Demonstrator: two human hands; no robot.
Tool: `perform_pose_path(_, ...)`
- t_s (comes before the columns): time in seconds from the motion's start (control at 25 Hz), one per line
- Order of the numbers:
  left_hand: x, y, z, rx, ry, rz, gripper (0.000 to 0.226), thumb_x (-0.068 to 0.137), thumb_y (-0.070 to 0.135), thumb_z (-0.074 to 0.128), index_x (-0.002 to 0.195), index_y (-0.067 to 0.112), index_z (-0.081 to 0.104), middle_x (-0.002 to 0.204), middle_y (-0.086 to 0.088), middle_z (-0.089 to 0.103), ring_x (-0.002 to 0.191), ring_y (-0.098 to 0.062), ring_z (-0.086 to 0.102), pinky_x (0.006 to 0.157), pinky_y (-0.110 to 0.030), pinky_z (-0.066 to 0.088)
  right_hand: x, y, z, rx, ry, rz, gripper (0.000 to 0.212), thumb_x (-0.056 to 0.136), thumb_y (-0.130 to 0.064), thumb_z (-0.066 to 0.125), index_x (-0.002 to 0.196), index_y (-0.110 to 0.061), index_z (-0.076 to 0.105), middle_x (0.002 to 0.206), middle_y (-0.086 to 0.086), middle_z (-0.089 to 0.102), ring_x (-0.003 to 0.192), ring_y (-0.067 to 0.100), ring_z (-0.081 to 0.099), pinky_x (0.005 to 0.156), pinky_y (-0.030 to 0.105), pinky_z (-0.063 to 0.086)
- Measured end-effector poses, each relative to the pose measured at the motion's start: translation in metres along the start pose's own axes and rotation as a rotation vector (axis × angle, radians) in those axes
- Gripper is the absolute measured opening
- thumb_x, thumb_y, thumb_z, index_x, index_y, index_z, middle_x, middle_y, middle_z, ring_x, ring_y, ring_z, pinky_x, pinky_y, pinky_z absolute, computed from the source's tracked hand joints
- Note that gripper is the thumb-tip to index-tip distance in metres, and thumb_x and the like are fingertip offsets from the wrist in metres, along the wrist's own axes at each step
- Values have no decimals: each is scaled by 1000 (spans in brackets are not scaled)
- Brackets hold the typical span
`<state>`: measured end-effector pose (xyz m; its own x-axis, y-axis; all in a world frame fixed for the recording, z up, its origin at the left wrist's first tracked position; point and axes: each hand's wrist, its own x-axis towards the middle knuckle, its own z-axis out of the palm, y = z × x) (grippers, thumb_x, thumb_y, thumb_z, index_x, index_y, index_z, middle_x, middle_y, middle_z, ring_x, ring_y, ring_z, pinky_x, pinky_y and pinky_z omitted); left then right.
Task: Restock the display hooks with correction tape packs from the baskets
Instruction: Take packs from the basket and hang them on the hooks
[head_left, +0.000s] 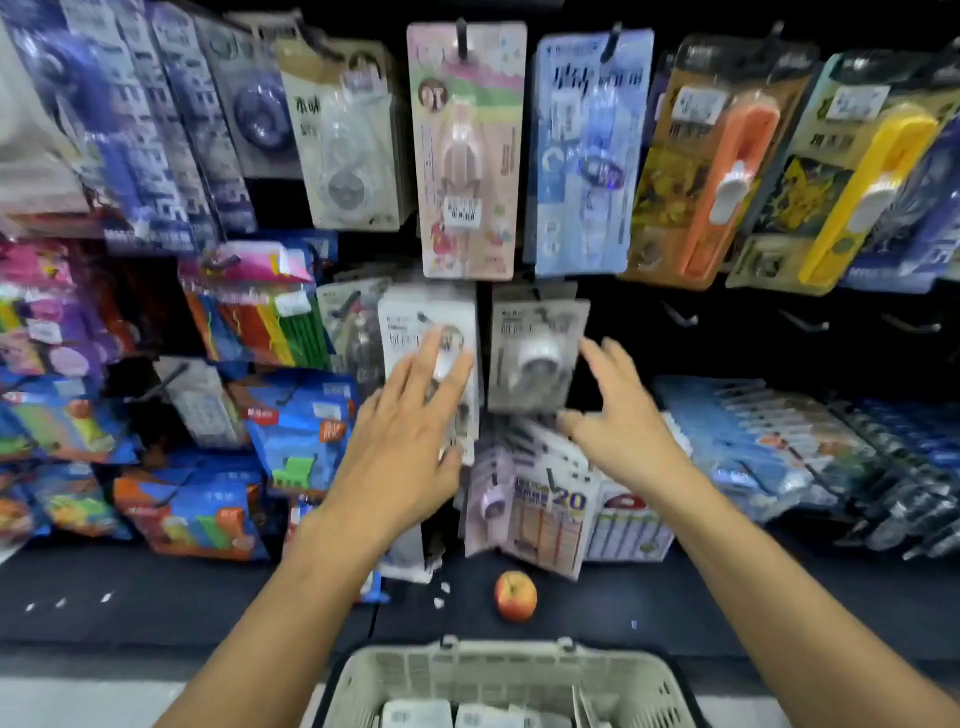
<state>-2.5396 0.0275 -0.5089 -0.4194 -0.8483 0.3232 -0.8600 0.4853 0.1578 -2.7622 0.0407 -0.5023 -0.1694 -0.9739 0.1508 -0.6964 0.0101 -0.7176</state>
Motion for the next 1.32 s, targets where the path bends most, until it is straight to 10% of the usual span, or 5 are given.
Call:
perform_pose_path(0.2, -29, 2, 26, -88, -347, 40, 72, 95, 37, 58, 159, 29, 24, 161, -6, 33, 144, -30, 37, 112, -45, 39, -35, 15, 53, -252, -41, -172, 36, 90, -20, 61, 126, -23, 64, 128, 7, 66, 116, 31, 60, 95, 38, 49)
perform_pose_path(0.44, -133, -1, 96, 151, -1151, 102, 66, 96, 45, 59, 155, 36, 31, 162, 5, 36, 144, -24, 40, 115, -42, 38, -136, 83, 180, -720, -935, -173, 49, 92, -20, 59, 140, -26, 53, 132, 8, 62, 116, 31, 60, 79, 32, 45)
perform_pose_path(0.84, -196, -70, 118, 31, -1203, -179, 63, 100, 38, 54, 157, 33, 30, 161, 0, 37, 142, -23, 42, 111, -34, 38, -274, 154, 317, -726, -972, -566, 97, 95, -13, 56, 158, -28, -17, 166, 13, -20, 153, 38, -9, 122, 55, -1)
perform_pose_path(1.04, -191, -82, 134, -97, -1190, -207, 63, 100, 40, 55, 157, 33, 29, 163, 3, 34, 144, -21, 39, 115, -35, 34, -225, 147, 321, -668, -722, -235, 88, 92, -21, 62, 157, -23, 3, 161, 17, 23, 140, 41, 36, 116, 54, 32)
perform_pose_path(1.32, -188, -89, 155, -335, -807, -370, 87, 80, 31, 81, 152, 31, 32, 149, -1, 49, 137, -26, 47, 107, -37, 43, -132, 145, 246, 201, -600, 472, 24, 93, -46, 68, 89, -22, 67, 53, -13, 66, 49, 12, 57, 45, 22, 41)
